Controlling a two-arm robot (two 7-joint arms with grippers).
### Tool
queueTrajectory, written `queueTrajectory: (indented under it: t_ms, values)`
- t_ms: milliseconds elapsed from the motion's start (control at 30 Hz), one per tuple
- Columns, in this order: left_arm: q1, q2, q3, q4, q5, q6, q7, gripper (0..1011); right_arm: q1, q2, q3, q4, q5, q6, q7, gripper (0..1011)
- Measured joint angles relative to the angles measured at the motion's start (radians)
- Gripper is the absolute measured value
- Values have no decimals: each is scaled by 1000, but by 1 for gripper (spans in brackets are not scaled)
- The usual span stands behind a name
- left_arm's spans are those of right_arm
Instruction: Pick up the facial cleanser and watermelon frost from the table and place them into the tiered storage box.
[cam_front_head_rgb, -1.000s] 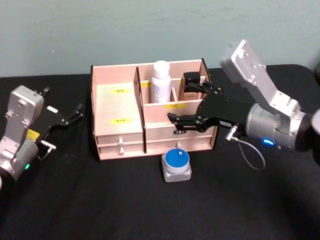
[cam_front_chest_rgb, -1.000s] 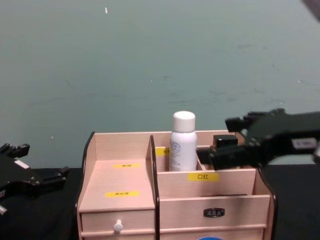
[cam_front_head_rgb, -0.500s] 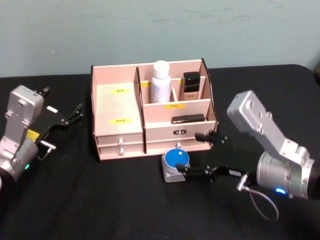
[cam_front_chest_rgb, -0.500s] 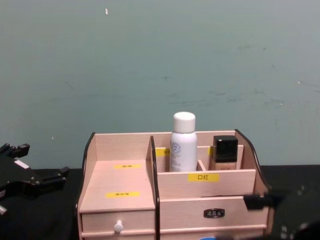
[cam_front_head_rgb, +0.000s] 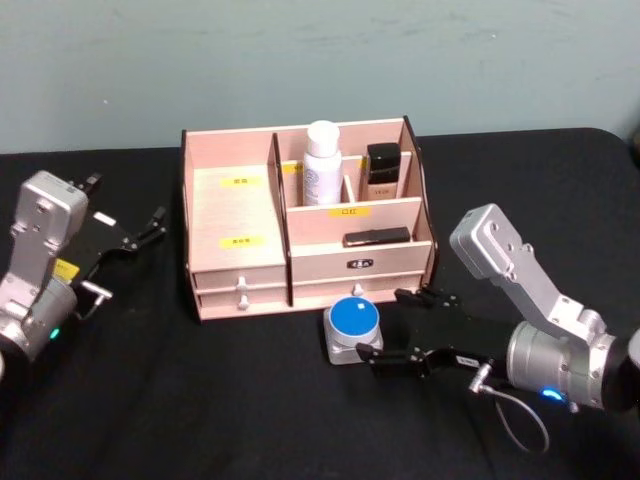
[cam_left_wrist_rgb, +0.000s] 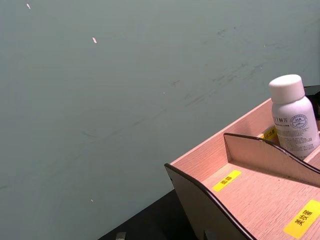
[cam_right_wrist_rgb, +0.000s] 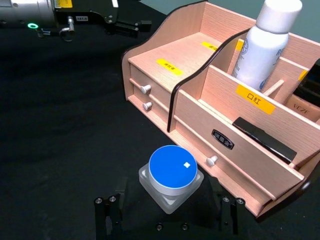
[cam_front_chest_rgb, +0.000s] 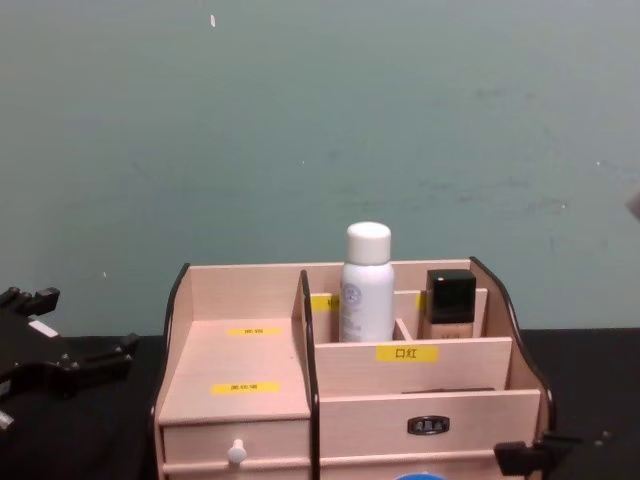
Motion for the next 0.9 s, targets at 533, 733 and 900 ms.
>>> queueTrajectory:
  t_ms: [533, 733, 900]
  values:
    - [0, 0, 0, 0, 0, 0, 0, 1010, 91, -77, -58, 143, -31, -20, 14, 1003]
    - [0, 0, 0, 0, 0, 0, 0, 1010, 96, -84, -65, 159, -31, -22, 17, 1002]
    - [0, 0, 0, 0, 0, 0, 0, 1010, 99, -88, -71, 168, -37, -26, 17, 1003]
